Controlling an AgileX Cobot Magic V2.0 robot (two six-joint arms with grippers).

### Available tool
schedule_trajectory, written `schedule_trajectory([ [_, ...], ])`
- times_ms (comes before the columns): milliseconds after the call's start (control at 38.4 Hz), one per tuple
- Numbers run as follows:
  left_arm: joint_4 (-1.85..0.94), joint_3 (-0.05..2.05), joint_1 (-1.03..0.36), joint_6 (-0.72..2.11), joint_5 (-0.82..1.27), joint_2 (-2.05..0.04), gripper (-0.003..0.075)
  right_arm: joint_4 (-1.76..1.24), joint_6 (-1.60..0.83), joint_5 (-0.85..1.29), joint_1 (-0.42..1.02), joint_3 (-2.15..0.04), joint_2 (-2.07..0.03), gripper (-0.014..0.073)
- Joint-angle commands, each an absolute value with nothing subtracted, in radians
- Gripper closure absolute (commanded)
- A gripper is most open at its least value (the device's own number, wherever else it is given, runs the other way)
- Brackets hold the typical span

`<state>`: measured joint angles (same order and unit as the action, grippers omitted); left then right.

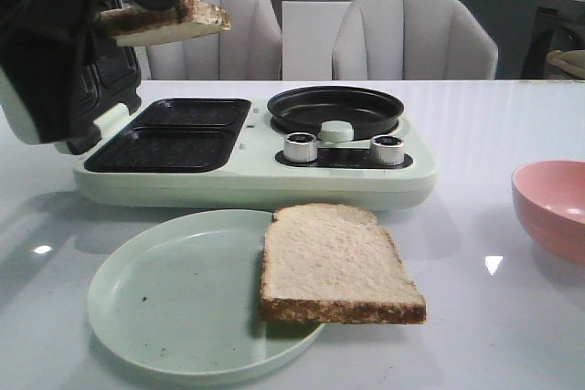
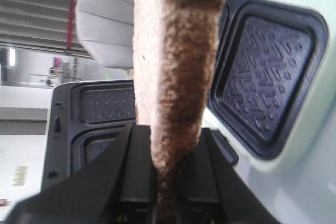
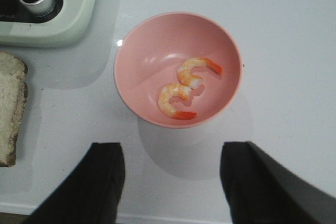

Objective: Make breakfast with bread and shrimp
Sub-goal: 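Lift the bread with the left gripper and lay it in the farther well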

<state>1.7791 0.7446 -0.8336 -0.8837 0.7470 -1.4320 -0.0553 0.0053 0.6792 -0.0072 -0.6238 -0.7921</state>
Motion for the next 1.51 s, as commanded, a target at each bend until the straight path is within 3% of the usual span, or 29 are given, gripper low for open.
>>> schedule_trajectory([
  [0, 1.86, 0.872, -0.738, -0.89, 0.684, -1.472, 0.062, -0.049, 0.0, 0.615, -0.008, -0.655, -0.79, 0.0083],
  [286, 1.86, 1.135, -0.581, -0.883, 0.603, -1.716, 0.062, -0.049, 0.0, 0.615, -0.008, -0.655, -0.79, 0.0083],
  [494, 1.86, 1.3, -0.532, -0.727, 0.594, -1.883, 0.062, -0.049, 0.0, 0.615, -0.008, -0.655, -0.79, 0.0083],
  [885, 1.86, 1.405, -0.46, -0.707, 0.486, -2.014, 0.0612, -0.049, 0.0, 0.615, -0.008, -0.655, -0.79, 0.0083],
  [1015, 1.86, 1.405, -0.438, -0.707, 0.474, -2.019, 0.0508, -0.049, 0.0, 0.615, -0.008, -0.655, -0.79, 0.0083],
  [1119, 1.86, 1.405, -0.434, -0.707, 0.464, -2.019, 0.0318, -0.049, 0.0, 0.615, -0.008, -0.655, -0.79, 0.0083],
  [1197, 1.86, 1.405, -0.434, -0.708, 0.461, -2.019, 0.0225, -0.049, 0.0, 0.615, -0.008, -0.655, -0.79, 0.0083],
  [1483, 1.86, 1.396, -0.437, -0.718, 0.464, -2.007, 0.0212, -0.049, 0.0, 0.615, -0.008, -0.655, -0.79, 0.0083],
])
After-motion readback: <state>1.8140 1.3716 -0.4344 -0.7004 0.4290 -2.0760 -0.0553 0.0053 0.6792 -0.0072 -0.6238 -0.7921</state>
